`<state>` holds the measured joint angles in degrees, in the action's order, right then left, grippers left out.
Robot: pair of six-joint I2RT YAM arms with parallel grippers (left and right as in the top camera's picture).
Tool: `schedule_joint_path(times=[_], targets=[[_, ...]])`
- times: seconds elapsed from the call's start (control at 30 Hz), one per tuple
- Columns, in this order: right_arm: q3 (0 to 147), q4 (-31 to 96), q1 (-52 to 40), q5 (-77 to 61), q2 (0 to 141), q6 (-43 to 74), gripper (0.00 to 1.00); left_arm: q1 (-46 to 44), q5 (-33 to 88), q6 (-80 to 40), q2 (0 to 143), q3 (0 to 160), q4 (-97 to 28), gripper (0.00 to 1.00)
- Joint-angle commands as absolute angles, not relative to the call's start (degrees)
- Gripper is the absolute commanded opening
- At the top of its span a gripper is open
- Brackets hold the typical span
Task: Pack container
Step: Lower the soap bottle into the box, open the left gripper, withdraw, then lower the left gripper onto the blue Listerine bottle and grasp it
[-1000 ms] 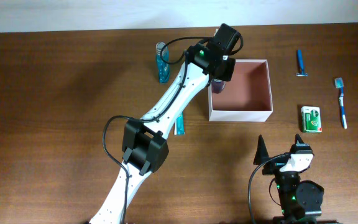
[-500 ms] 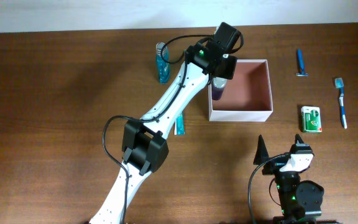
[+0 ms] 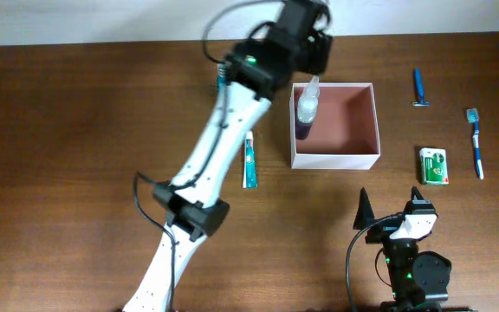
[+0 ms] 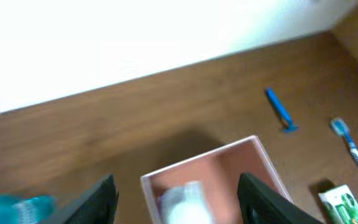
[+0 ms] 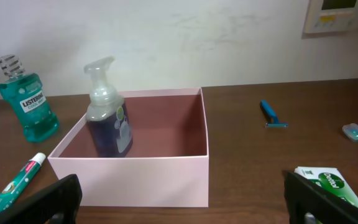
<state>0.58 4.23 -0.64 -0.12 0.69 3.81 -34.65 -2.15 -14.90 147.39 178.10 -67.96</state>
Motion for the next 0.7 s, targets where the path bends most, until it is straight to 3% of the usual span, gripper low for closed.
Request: schedule_joint_path(times=[0.0, 0.2, 0.67], targets=[[0.3, 4.5, -1.1, -0.2, 0.4, 3.4, 0.99, -28.6, -2.9, -13.6, 144.3, 179.8, -74.8, 0.63], [0.3, 4.5, -1.1, -0.2, 0.4, 3.4, 0.99, -21.9, -2.7, -13.6, 144.2, 177.3, -83.5, 0.63], [0.3, 4.5, -1.1, -0.2, 0.4, 3.4, 0.99, -19.3, -0.7, -10.5, 144.3, 159.2, -73.9, 0.64]])
